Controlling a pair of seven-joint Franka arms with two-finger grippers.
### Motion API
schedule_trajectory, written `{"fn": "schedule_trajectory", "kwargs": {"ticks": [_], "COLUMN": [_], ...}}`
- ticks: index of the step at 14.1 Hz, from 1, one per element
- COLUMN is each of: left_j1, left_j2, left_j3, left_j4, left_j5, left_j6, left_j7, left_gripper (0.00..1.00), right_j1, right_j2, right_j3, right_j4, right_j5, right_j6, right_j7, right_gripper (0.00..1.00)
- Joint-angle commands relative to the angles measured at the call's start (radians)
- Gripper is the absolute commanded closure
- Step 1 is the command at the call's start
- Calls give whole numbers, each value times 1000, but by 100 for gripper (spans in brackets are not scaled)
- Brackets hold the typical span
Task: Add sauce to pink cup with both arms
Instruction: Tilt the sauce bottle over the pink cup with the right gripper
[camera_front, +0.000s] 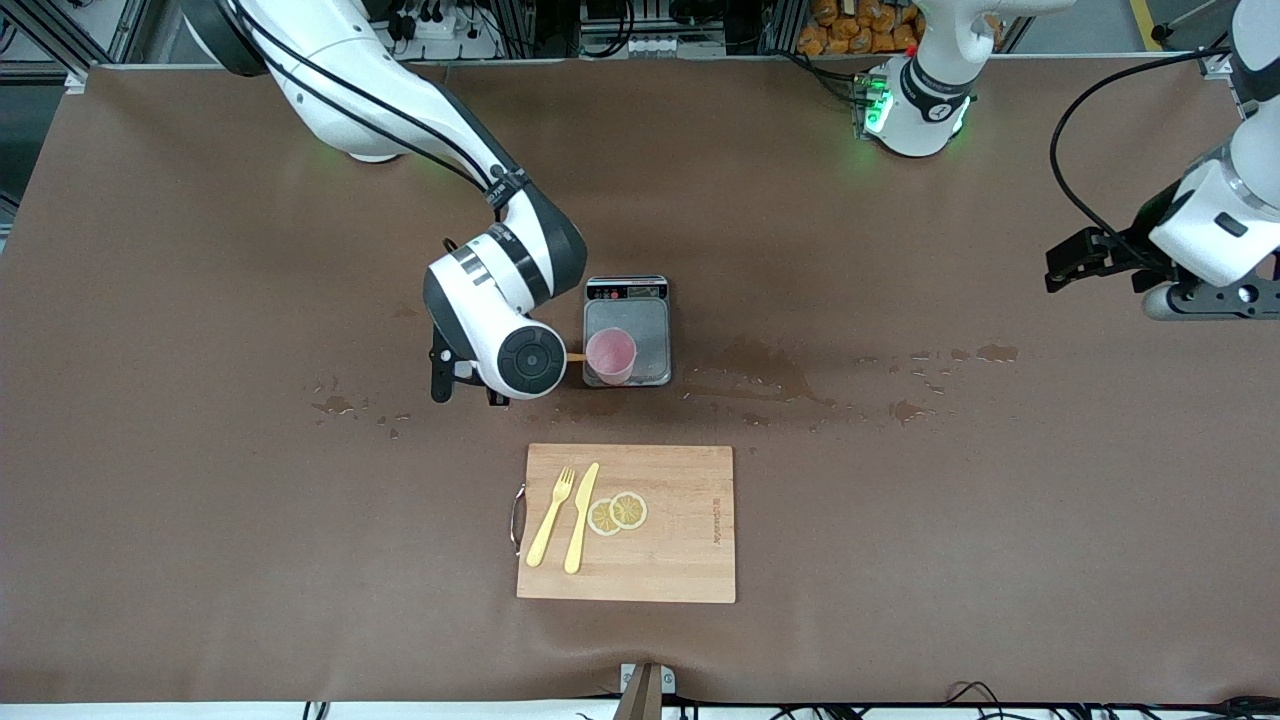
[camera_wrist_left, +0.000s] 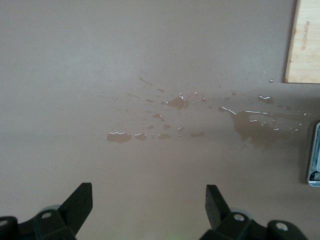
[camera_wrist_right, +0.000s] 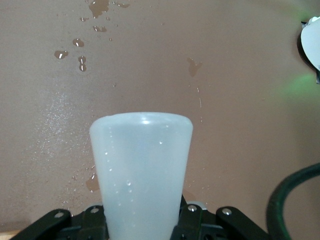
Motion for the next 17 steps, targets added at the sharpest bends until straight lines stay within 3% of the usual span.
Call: {"fn": "schedule_trajectory", "kwargs": {"ticks": [1, 3, 9, 11, 14, 17], "left_j1": [59, 56, 47, 46, 41, 44], "left_j2": [-2, 0, -2, 0, 38, 40], "left_j3": [-6, -9, -35, -38, -41, -43], "left_j4": [8, 7, 10, 11, 85, 84], "left_j5": [-34, -36, -35, -38, -39, -41], "left_j6": [10, 17, 17, 28, 17, 16], "left_j7": [35, 36, 65, 38, 42, 45], "left_gripper": [0, 0, 0, 0, 0, 0], "right_j1": [3, -2, -9, -49, -141, -213], "right_j2": [-13, -13, -22, -34, -85, -114], "right_j3": [-3, -3, -1, 8, 3, 7], "right_j4": [9, 11, 9, 12, 11, 5], "right_j5": [-20, -17, -10, 9, 186, 237], "right_j6": [-12, -13, -15, -16, -18, -50], "right_j7": [13, 10, -10, -45, -201, -314], "right_gripper": [77, 94, 98, 89, 76, 74]}}
